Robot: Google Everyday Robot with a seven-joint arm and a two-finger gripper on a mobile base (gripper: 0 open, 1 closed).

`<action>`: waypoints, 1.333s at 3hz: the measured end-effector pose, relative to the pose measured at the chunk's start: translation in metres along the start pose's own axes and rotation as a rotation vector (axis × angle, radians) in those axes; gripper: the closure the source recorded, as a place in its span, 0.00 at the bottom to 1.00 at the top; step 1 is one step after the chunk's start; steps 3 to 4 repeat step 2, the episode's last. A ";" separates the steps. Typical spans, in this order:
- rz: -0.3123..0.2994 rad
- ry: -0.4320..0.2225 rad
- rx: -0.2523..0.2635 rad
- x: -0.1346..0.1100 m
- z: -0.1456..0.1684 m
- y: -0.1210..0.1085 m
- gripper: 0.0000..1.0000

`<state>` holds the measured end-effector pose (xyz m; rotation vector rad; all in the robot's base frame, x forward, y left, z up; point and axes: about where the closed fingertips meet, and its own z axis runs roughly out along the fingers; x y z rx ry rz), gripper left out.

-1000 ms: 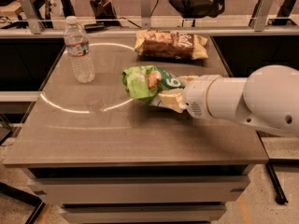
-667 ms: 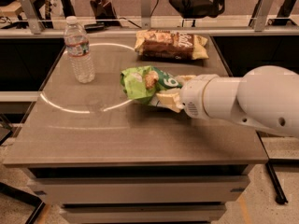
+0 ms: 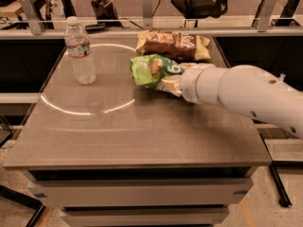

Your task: Move green rice chip bag near brown chip bag

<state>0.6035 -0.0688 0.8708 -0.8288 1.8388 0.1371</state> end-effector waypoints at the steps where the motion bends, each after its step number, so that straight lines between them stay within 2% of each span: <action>1: -0.025 -0.040 0.060 -0.013 0.026 -0.026 1.00; 2: -0.016 -0.018 0.072 -0.009 0.046 -0.039 0.82; 4: -0.016 -0.018 0.072 -0.009 0.046 -0.039 0.82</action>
Offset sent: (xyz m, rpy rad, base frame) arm 0.1047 0.0082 -0.0136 -0.0363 -0.0104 -0.1019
